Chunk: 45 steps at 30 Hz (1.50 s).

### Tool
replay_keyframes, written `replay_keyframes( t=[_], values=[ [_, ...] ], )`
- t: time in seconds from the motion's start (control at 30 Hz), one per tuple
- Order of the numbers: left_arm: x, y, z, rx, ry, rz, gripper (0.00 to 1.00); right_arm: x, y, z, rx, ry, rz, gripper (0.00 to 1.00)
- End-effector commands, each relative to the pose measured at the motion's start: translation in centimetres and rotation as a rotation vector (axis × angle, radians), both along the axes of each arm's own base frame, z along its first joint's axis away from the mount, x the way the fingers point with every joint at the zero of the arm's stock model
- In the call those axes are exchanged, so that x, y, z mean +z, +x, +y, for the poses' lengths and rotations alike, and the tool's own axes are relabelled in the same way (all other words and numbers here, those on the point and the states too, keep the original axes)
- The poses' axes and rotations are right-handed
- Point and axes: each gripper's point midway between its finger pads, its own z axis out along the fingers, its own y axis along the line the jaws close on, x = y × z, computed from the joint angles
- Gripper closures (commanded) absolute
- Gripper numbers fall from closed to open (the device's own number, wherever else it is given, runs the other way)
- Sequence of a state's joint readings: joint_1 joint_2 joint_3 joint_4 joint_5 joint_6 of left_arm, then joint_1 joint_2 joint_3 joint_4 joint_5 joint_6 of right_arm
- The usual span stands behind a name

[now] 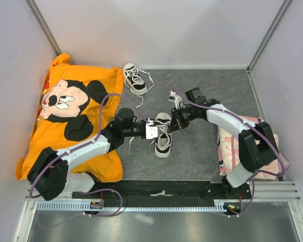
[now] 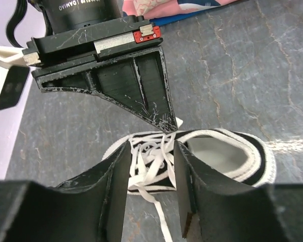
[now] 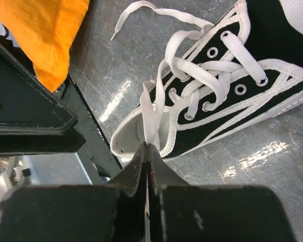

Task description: Tie the shoes

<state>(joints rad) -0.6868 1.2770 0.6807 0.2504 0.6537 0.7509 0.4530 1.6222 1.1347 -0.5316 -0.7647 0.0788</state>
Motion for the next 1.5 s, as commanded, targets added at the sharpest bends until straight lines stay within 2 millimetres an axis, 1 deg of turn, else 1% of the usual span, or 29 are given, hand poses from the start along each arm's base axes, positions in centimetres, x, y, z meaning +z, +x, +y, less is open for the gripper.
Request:
replay_keyframes(
  t=[0.0, 0.03, 0.1, 0.23, 0.27, 0.3, 0.33, 0.37, 0.47, 0.7, 0.77, 1.0, 1.17, 1.23, 1.27, 1.4, 1.47],
  values=[
    [1.1, 1.2, -0.9, -0.012, -0.033, -0.140, 0.57, 1.8, 0.6, 0.9, -0.004, 0.085, 0.034, 1.00],
    [0.7, 1.2, -1.0, -0.018, -0.029, -0.125, 0.57, 1.8, 0.7, 0.8, -0.007, 0.089, 0.035, 1.00],
    [0.6, 0.8, -1.3, -0.045, -0.031, -0.116, 0.57, 1.9, 0.6, 0.9, -0.013, 0.100, 0.062, 1.00],
    [-0.3, 0.8, -1.7, -0.068, -0.007, -0.145, 0.54, 2.0, 0.8, 0.9, -0.030, 0.119, 0.099, 1.00],
    [-0.9, 0.9, -1.8, -0.067, 0.003, -0.141, 0.53, 2.1, 0.9, 0.9, -0.033, 0.123, 0.105, 1.00],
    [-1.2, 1.1, -1.8, -0.060, 0.012, -0.152, 0.49, 2.2, 0.9, 1.0, -0.037, 0.133, 0.121, 1.00],
    [-1.3, 1.3, -1.8, -0.061, 0.018, -0.168, 0.47, 2.2, 1.0, 1.0, -0.041, 0.139, 0.130, 1.00],
    [-1.9, 1.4, -1.8, -0.059, 0.027, -0.166, 0.46, 2.2, 1.1, 1.0, -0.043, 0.143, 0.138, 1.00],
    [-2.1, 1.9, -1.8, -0.047, 0.033, -0.196, 0.46, 2.1, 1.3, 0.9, -0.060, 0.158, 0.168, 1.00],
    [-3.4, 1.9, -2.0, -0.069, 0.050, -0.216, 0.51, 2.3, 2.0, 0.6, -0.077, 0.187, 0.204, 1.00],
    [-3.3, 1.9, -2.1, -0.072, 0.046, -0.220, 0.52, 2.3, 2.0, 0.5, -0.077, 0.193, 0.211, 1.00],
    [-3.5, 2.5, -2.6, -0.076, 0.043, -0.240, 0.61, 2.3, 1.8, 0.6, -0.067, 0.204, 0.227, 1.00],
    [-3.8, 2.8, -3.0, -0.084, 0.040, -0.261, 0.62, 2.3, 1.9, 0.5, -0.067, 0.209, 0.233, 1.00],
    [-3.7, 3.1, -3.1, -0.079, 0.034, -0.261, 0.66, 2.2, 1.9, 0.4, -0.069, 0.207, 0.237, 1.00],
    [-3.8, 3.1, -3.2, -0.079, 0.034, -0.259, 0.70, 2.3, 1.9, 0.4, -0.068, 0.210, 0.236, 1.00],
    [-3.3, 3.0, -3.3, -0.076, 0.016, -0.260, 0.80, 1.9, 2.1, 0.2, -0.083, 0.198, 0.236, 1.00],
    [-3.1, 3.0, -3.0, -0.066, 0.014, -0.253, 0.81, 1.7, 2.4, -0.1, -0.093, 0.189, 0.231, 1.00]
  ],
)
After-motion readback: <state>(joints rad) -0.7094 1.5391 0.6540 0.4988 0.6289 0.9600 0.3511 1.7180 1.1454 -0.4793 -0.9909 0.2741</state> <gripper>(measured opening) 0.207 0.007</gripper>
